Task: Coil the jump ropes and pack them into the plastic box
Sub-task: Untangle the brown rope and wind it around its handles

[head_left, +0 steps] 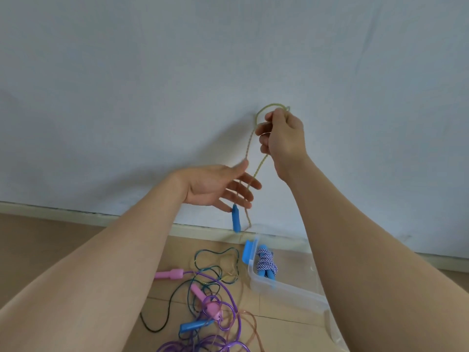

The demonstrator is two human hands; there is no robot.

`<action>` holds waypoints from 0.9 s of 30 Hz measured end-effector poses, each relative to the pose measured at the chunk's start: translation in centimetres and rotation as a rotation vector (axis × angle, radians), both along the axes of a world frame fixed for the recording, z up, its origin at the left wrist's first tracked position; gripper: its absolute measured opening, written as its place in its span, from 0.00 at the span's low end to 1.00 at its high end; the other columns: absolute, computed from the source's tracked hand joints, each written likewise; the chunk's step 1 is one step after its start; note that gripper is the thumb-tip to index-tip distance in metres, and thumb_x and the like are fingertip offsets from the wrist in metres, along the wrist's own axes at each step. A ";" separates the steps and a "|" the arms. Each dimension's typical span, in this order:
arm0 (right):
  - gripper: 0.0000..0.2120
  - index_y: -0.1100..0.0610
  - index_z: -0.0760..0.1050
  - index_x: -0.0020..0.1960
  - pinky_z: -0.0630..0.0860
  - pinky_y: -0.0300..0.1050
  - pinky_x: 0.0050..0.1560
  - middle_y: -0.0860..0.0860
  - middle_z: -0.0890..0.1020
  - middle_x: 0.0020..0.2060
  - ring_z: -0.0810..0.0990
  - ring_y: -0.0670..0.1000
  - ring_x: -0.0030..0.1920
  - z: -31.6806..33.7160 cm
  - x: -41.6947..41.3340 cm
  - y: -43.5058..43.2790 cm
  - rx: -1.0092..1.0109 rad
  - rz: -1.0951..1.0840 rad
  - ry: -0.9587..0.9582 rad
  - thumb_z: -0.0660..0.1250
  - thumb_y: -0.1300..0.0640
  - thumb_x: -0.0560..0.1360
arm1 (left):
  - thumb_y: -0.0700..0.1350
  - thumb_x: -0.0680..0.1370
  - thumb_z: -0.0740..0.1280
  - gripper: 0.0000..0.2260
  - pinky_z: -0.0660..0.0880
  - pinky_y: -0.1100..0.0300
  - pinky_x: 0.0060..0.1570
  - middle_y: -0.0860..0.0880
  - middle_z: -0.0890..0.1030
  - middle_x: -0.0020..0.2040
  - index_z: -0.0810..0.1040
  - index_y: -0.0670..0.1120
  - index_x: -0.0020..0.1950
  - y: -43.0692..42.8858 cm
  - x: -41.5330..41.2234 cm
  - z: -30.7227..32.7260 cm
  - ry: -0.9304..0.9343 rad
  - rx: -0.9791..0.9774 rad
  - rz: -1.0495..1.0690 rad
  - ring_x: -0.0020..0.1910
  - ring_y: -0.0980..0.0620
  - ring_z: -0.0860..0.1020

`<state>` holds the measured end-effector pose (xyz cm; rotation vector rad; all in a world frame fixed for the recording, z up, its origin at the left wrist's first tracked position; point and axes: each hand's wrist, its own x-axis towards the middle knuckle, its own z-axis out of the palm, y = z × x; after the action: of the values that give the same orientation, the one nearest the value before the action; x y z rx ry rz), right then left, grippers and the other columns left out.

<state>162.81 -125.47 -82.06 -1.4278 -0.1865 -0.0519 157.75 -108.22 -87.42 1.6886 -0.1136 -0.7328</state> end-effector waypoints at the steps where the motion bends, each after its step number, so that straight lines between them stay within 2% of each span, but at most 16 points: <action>1: 0.13 0.57 0.73 0.49 0.67 0.43 0.30 0.56 0.81 0.36 0.68 0.49 0.28 -0.1 0.1 0.0 -0.001 -0.039 -0.016 0.53 0.56 0.86 | 0.63 0.83 0.61 0.24 0.76 0.41 0.68 0.46 0.82 0.55 0.79 0.47 0.69 -0.1 0.0 -0.3 -0.020 0.036 -0.023 0.60 0.44 0.82; 3: 0.13 0.56 0.73 0.51 0.69 0.45 0.33 0.54 0.83 0.38 0.70 0.49 0.30 -0.5 0.4 -0.2 -0.023 -0.095 -0.049 0.52 0.56 0.86 | 0.52 0.85 0.65 0.14 0.79 0.44 0.64 0.45 0.81 0.52 0.80 0.46 0.65 -0.1 0.1 -0.7 -0.049 0.128 -0.064 0.55 0.46 0.83; 5: 0.13 0.53 0.74 0.51 0.72 0.48 0.39 0.53 0.85 0.40 0.74 0.50 0.35 -1.1 1.0 -0.4 -0.076 -0.182 -0.075 0.52 0.54 0.86 | 0.50 0.86 0.64 0.10 0.78 0.42 0.66 0.45 0.85 0.55 0.80 0.44 0.59 -0.1 0.2 -1.0 -0.037 0.217 -0.070 0.57 0.45 0.84; 7: 0.12 0.53 0.77 0.53 0.75 0.48 0.41 0.51 0.87 0.42 0.78 0.51 0.39 -2.0 1.9 -0.7 -0.190 -0.234 -0.044 0.54 0.54 0.84 | 0.48 0.87 0.61 0.10 0.78 0.39 0.65 0.43 0.86 0.57 0.77 0.43 0.57 0.1 0.2 -1.2 0.008 0.190 0.008 0.59 0.41 0.85; 9: 0.10 0.56 0.79 0.50 0.76 0.47 0.42 0.51 0.86 0.43 0.79 0.51 0.41 -3.0 2.2 -1.1 -0.383 -0.174 0.024 0.60 0.54 0.78 | 0.47 0.88 0.60 0.09 0.81 0.39 0.59 0.42 0.85 0.49 0.76 0.43 0.55 0.2 0.4 -1.3 -0.003 0.100 0.180 0.54 0.38 0.86; 11: 0.10 0.58 0.78 0.49 0.78 0.49 0.43 0.55 0.83 0.43 0.80 0.53 0.41 -4.1 2.0 -1.2 -0.540 0.016 0.159 0.66 0.51 0.76 | 0.46 0.88 0.58 0.09 0.83 0.42 0.49 0.46 0.79 0.38 0.75 0.44 0.53 0.1 1.0 -1.1 -0.075 0.004 0.406 0.40 0.43 0.85; 12: 0.15 0.60 0.78 0.52 0.81 0.49 0.47 0.57 0.83 0.45 0.82 0.54 0.43 -4.4 1.6 -1.2 -0.606 0.145 0.259 0.68 0.48 0.78 | 0.45 0.88 0.57 0.09 0.83 0.46 0.43 0.48 0.75 0.35 0.74 0.46 0.52 0.0 1.3 -0.9 -0.113 -0.051 0.514 0.34 0.47 0.80; 13: 0.20 0.62 0.76 0.56 0.83 0.51 0.54 0.59 0.84 0.49 0.85 0.55 0.47 -4.6 1.1 -1.1 -0.681 0.285 0.366 0.69 0.44 0.79 | 0.45 0.87 0.57 0.09 0.81 0.50 0.38 0.50 0.71 0.33 0.74 0.47 0.51 0.0 1.6 -0.6 -0.148 -0.108 0.607 0.29 0.50 0.74; 15: 0.30 0.62 0.74 0.67 0.80 0.55 0.65 0.59 0.83 0.60 0.84 0.58 0.59 -5.0 0.1 -1.0 -0.842 0.560 0.526 0.72 0.40 0.77 | 0.46 0.87 0.55 0.10 0.72 0.58 0.32 0.51 0.66 0.31 0.72 0.48 0.49 -0.2 2.1 0.3 -0.196 -0.218 0.736 0.26 0.52 0.66; 18: 0.35 0.47 0.68 0.79 0.70 0.59 0.75 0.52 0.74 0.74 0.73 0.57 0.74 -5.1 -0.6 -0.3 -0.915 0.880 0.533 0.77 0.51 0.75 | 0.47 0.88 0.54 0.12 0.66 0.62 0.28 0.52 0.64 0.30 0.70 0.48 0.47 -0.4 2.6 1.0 -0.269 -0.349 0.853 0.26 0.53 0.63; 20: 0.32 0.38 0.69 0.78 0.69 0.58 0.76 0.48 0.71 0.77 0.69 0.55 0.76 -5.0 -0.8 0.3 -0.883 0.968 0.481 0.75 0.54 0.78 | 0.49 0.88 0.54 0.13 0.67 0.61 0.27 0.52 0.64 0.31 0.70 0.48 0.46 -0.5 2.9 1.3 -0.322 -0.414 0.925 0.26 0.52 0.63; 21: 0.27 0.37 0.72 0.75 0.70 0.57 0.75 0.47 0.71 0.76 0.69 0.55 0.76 -5.0 -0.7 0.7 -0.870 0.980 0.464 0.74 0.53 0.79 | 0.50 0.88 0.54 0.13 0.66 0.61 0.26 0.52 0.64 0.31 0.70 0.48 0.45 -0.5 2.9 1.6 -0.341 -0.432 0.956 0.26 0.52 0.63; 24: 0.13 0.48 0.83 0.65 0.73 0.56 0.73 0.46 0.79 0.70 0.75 0.52 0.72 -5.6 -0.3 1.3 -0.870 0.904 0.455 0.69 0.51 0.82 | 0.47 0.84 0.57 0.12 0.60 0.62 0.26 0.52 0.64 0.28 0.71 0.48 0.41 0.2 3.6 1.3 -0.395 -0.326 1.067 0.25 0.52 0.61; 25: 0.13 0.53 0.83 0.64 0.73 0.58 0.73 0.48 0.83 0.66 0.77 0.51 0.70 -6.0 -0.2 1.3 -0.892 0.873 0.474 0.66 0.52 0.83 | 0.48 0.81 0.59 0.13 0.61 0.61 0.27 0.52 0.66 0.27 0.73 0.48 0.38 0.7 3.7 0.9 -0.442 -0.209 1.102 0.24 0.51 0.62; 27: 0.14 0.59 0.80 0.63 0.74 0.61 0.72 0.50 0.87 0.58 0.81 0.52 0.66 -6.7 0.0 0.7 -1.015 0.836 0.497 0.62 0.53 0.83 | 0.49 0.76 0.62 0.15 0.65 0.56 0.28 0.51 0.68 0.25 0.75 0.44 0.32 1.7 3.5 -0.3 -0.592 0.164 1.136 0.25 0.49 0.65</action>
<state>162.78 -124.72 -88.74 -2.1861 -0.4142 1.2228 161.27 -106.55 -87.75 1.7342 0.4780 0.6177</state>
